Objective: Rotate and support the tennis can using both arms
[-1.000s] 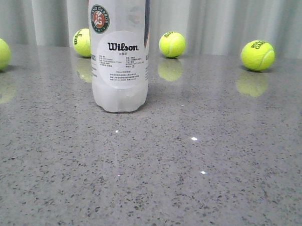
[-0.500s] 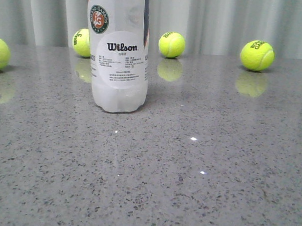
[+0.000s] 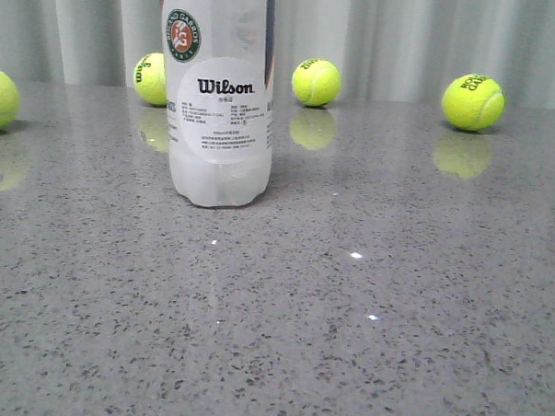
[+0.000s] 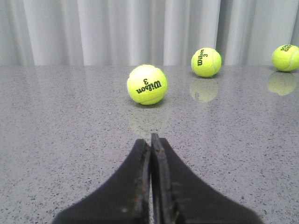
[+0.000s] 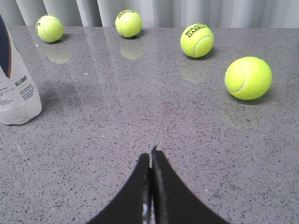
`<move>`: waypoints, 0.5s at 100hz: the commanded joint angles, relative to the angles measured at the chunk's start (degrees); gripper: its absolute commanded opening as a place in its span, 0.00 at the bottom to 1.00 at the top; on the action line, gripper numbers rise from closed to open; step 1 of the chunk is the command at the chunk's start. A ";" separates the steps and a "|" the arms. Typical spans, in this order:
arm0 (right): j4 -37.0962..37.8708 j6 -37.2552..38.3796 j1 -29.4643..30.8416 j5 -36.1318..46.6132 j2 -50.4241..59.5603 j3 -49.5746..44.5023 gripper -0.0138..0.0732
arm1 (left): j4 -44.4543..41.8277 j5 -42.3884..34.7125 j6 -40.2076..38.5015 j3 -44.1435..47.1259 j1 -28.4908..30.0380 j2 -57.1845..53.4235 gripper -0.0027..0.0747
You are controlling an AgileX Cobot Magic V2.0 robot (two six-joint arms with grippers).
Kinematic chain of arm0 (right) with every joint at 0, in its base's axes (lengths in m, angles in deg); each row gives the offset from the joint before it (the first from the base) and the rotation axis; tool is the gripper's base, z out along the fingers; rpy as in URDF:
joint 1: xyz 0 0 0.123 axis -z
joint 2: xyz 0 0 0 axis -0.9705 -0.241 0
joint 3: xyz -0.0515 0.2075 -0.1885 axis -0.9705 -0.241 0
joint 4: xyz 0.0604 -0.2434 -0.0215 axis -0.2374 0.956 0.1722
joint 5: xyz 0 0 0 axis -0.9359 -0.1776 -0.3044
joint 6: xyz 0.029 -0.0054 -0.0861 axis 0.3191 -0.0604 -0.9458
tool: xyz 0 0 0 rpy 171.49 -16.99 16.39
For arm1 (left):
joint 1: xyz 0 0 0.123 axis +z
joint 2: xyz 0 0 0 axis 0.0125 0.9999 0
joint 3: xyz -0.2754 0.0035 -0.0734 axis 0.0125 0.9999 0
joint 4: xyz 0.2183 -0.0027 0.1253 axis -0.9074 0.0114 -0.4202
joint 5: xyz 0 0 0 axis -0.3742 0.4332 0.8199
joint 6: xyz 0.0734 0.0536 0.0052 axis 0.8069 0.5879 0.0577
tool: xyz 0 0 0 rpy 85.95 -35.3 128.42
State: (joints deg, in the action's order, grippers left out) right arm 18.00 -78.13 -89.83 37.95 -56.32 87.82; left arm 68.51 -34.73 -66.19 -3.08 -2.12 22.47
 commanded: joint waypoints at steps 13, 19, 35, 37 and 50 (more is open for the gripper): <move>0.52 -0.26 0.29 4.17 -0.53 1.35 0.09 | 0.55 -4.24 -0.41 2.75 0.14 -2.34 0.01; 0.52 -0.26 0.29 4.17 -0.53 1.35 0.09 | 0.55 -4.24 -0.41 2.75 0.14 -2.34 0.01; 0.74 -0.26 0.31 5.45 -0.53 1.30 0.09 | 0.55 -4.24 -0.41 2.75 0.14 -2.34 0.01; 0.86 -0.26 0.39 6.07 -0.53 1.11 0.09 | 0.55 -4.24 -0.41 2.75 0.14 -2.34 0.01; 1.96 -0.26 3.62 15.00 -0.53 -2.51 0.09 | 0.55 -4.24 -0.41 2.75 0.14 -2.34 0.01</move>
State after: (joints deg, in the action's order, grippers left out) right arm 18.60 -78.25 -88.34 43.12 -56.32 86.00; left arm 68.51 -34.73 -66.19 -3.08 -2.12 22.47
